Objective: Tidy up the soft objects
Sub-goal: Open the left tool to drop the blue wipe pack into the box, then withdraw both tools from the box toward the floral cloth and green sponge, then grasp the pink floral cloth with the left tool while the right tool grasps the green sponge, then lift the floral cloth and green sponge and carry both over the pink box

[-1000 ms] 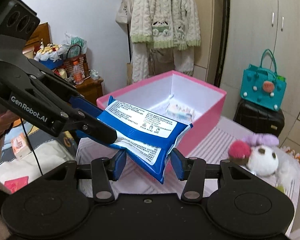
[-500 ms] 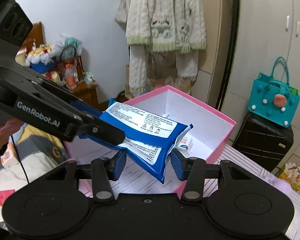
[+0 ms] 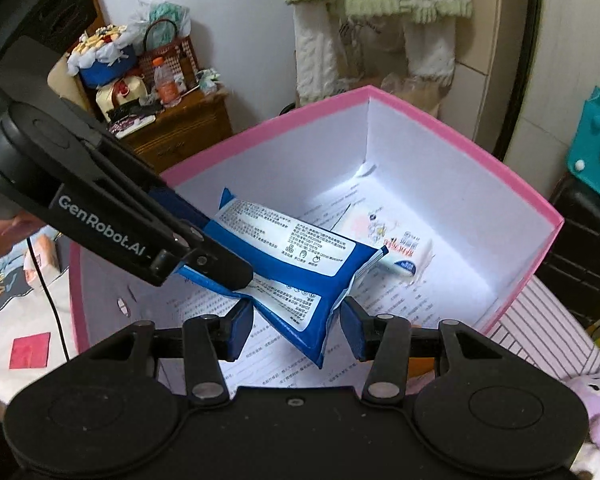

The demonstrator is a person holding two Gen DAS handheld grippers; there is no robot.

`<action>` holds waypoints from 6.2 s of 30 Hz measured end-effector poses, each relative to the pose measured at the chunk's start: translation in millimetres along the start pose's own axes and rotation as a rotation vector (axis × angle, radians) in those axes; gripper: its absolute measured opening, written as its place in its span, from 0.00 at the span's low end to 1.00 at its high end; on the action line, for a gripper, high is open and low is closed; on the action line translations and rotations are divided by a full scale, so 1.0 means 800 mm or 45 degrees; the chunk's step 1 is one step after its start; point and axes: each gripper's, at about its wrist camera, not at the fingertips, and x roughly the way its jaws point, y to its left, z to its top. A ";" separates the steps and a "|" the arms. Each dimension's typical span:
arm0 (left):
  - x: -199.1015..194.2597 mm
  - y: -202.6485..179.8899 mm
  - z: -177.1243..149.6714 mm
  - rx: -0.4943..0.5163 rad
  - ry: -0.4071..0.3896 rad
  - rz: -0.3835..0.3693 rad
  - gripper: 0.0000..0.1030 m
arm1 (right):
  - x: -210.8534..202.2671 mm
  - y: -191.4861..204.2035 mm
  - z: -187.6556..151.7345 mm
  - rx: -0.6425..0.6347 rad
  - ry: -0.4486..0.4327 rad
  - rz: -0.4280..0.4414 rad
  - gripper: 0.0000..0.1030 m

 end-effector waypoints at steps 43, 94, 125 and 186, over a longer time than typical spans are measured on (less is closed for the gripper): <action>-0.098 -0.075 -0.061 0.378 -0.242 0.083 0.58 | -0.110 0.014 -0.033 0.048 -0.210 -0.121 0.47; -0.092 -0.234 -0.208 0.828 -0.201 -0.182 0.80 | -0.267 0.053 -0.293 0.223 -0.281 -0.362 0.56; 0.118 -0.369 -0.182 0.635 -0.460 -0.402 0.80 | -0.247 -0.139 -0.342 0.380 -0.519 -0.532 0.65; 0.165 -0.317 -0.148 0.498 -0.434 -0.430 0.17 | -0.164 -0.206 -0.329 0.519 -0.413 -0.408 0.39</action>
